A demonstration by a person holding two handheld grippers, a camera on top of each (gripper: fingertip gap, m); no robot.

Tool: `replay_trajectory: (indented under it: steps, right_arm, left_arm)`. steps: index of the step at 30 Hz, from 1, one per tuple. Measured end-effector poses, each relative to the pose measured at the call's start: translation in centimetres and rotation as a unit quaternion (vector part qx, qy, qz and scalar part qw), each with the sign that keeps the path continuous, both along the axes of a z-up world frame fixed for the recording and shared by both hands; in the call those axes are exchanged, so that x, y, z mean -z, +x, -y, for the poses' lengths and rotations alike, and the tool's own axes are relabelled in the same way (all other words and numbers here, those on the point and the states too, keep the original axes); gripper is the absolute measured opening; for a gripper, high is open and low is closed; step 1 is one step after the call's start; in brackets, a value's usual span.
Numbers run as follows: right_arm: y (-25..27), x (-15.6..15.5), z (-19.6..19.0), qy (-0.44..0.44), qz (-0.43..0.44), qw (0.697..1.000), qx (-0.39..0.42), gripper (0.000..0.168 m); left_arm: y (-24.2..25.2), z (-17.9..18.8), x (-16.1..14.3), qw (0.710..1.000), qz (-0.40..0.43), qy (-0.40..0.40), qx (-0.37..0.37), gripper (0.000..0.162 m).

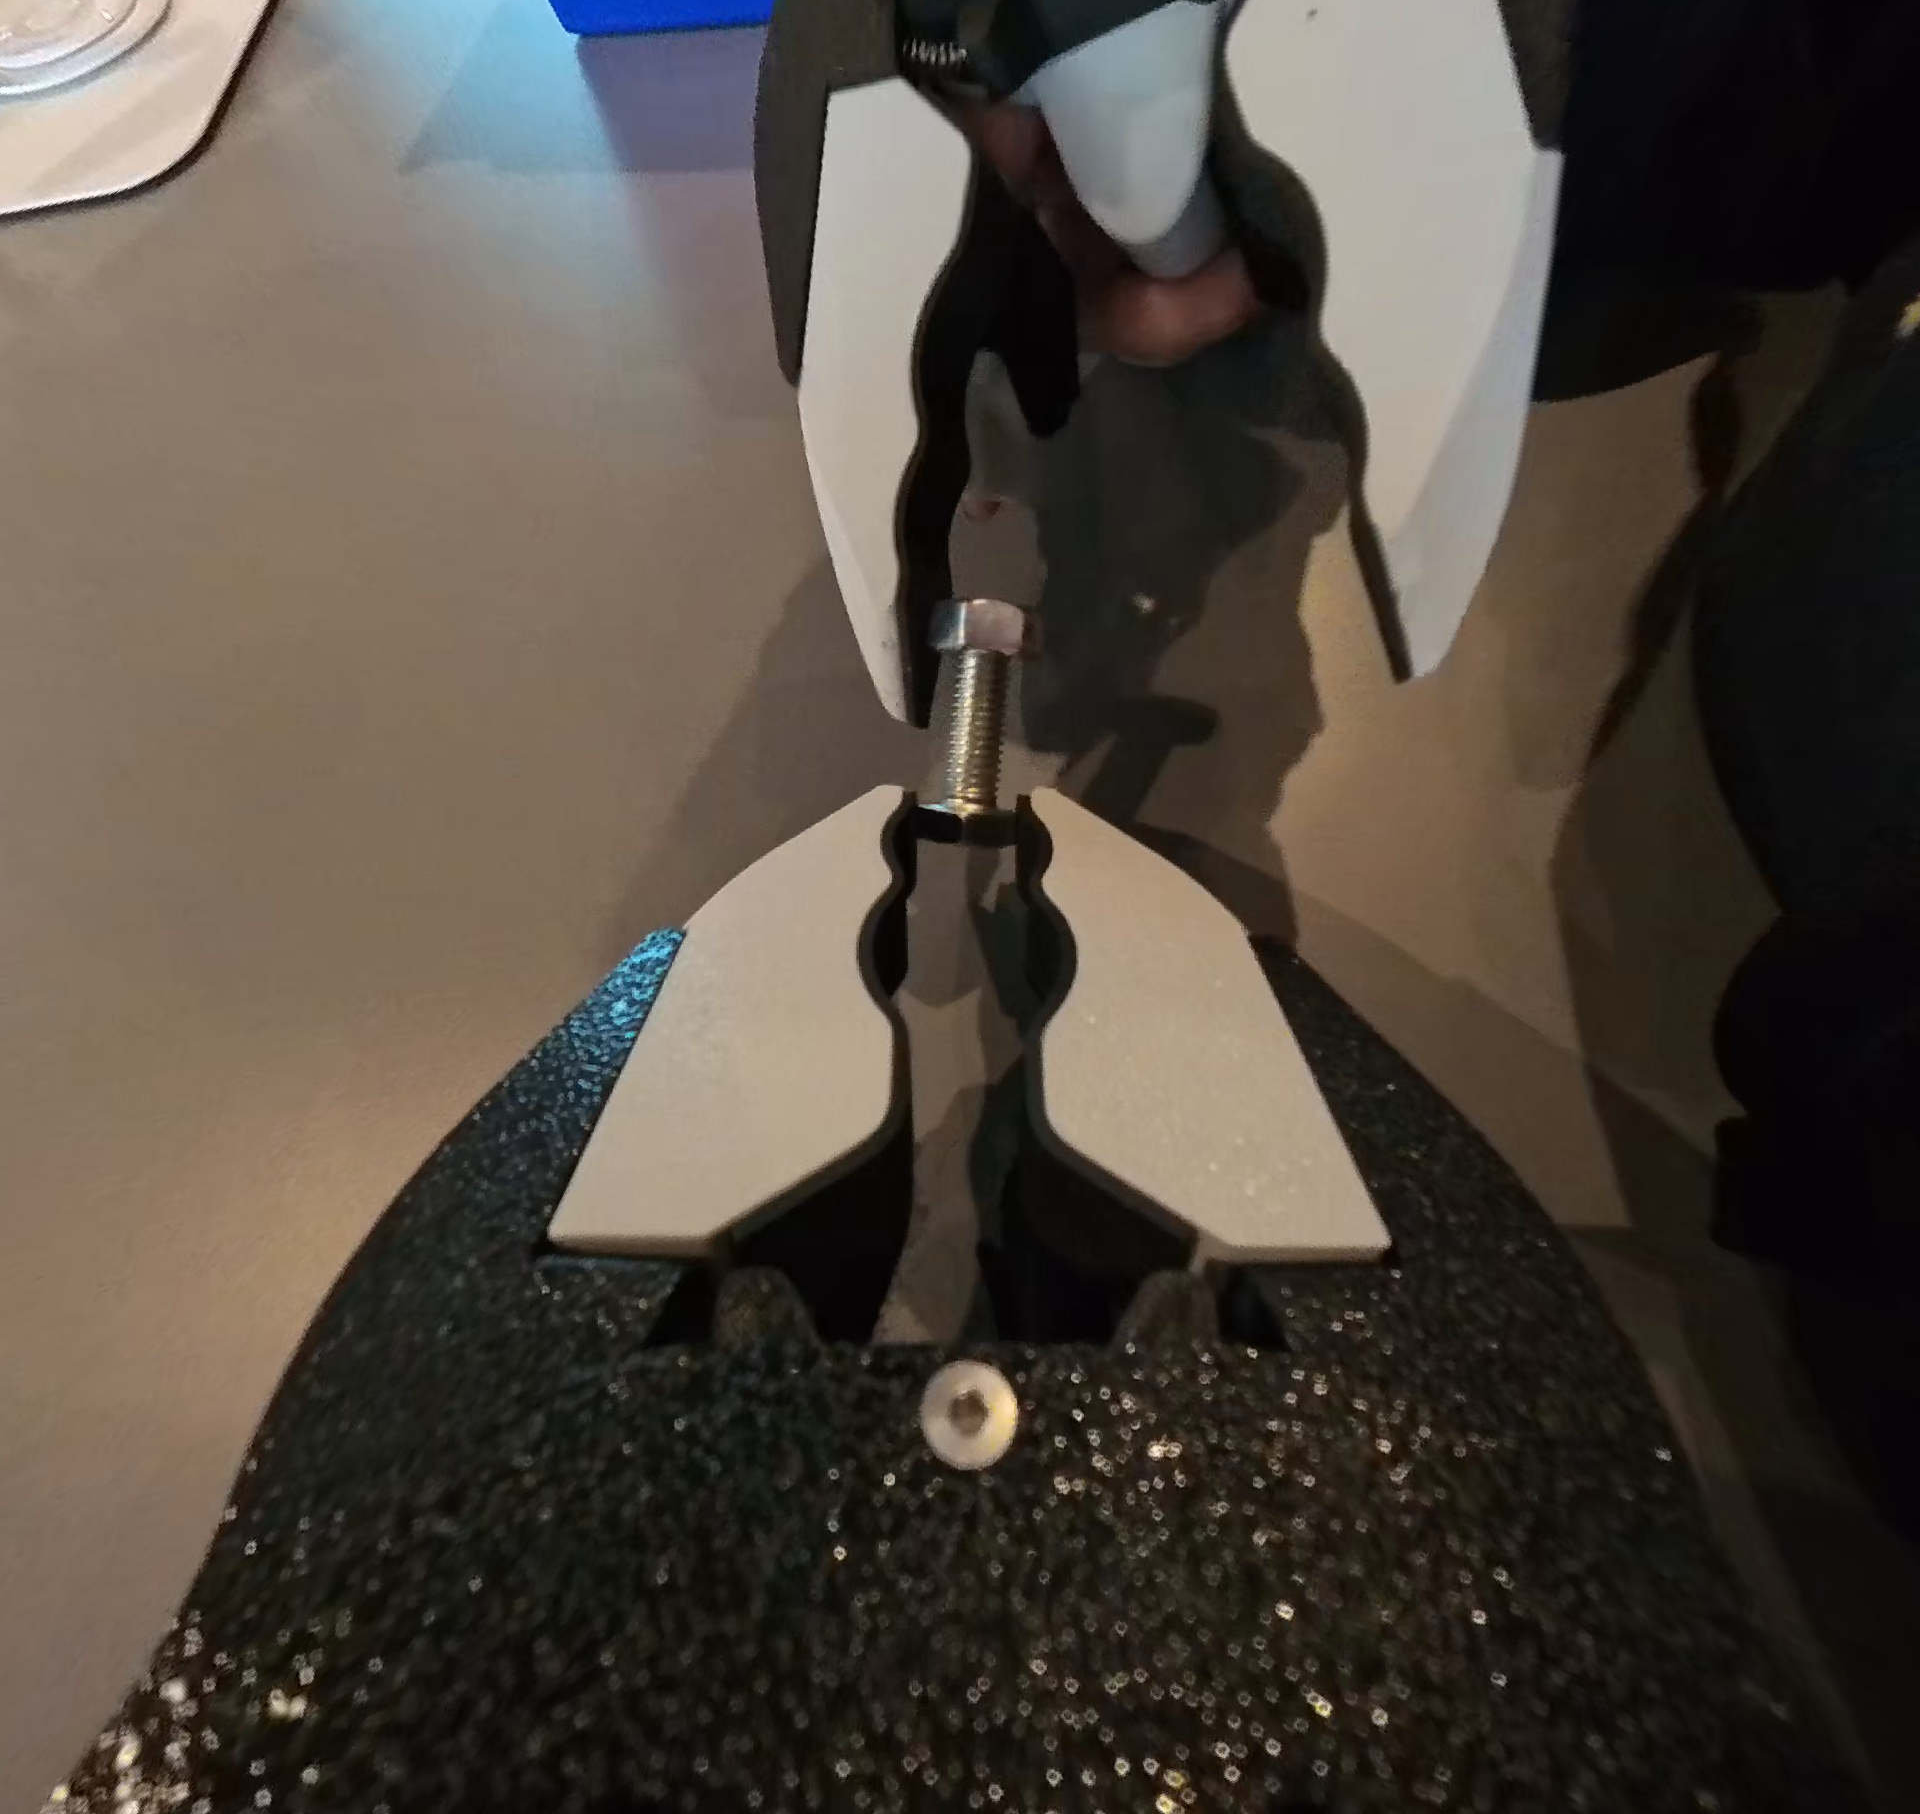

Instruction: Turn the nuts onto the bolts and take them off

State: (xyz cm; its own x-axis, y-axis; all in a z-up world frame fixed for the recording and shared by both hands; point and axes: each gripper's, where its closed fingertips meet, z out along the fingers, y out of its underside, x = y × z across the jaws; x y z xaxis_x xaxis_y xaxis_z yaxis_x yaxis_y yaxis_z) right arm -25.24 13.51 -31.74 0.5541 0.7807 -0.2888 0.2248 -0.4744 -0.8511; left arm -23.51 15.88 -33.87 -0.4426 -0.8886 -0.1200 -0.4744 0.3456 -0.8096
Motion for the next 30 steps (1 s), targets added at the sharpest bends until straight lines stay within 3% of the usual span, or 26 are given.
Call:
replay_trajectory:
  steps: [14, 20, 24, 30]
  right_arm:
    - [-0.5, -0.6, 0.1, 0.05, 0.015, 0.999, -0.012, 0.077]
    - [-0.3, -1.0, 0.0, 0.1, 0.055, 0.993, -0.012, 0.065]
    - [1.4, 0.2, -0.6, 0.051, 0.071, 0.996, 0.023, 0.062]
    - [1.2, 1.0, -0.2, 0.018, 0.074, 0.997, 0.012, 0.054]
  left_arm:
    - [0.0, 0.1, -0.1, 1.0, 0.001, -0.003, 0.003, 0.017]
    - [0.0, 0.0, 0.2, 1.0, -0.008, 0.001, 0.001, 0.017]
    - [0.1, -0.1, 0.1, 1.0, -0.006, 0.001, -0.004, 0.017]
    - [0.1, -0.1, 0.2, 1.0, -0.007, 0.002, -0.004, 0.017]
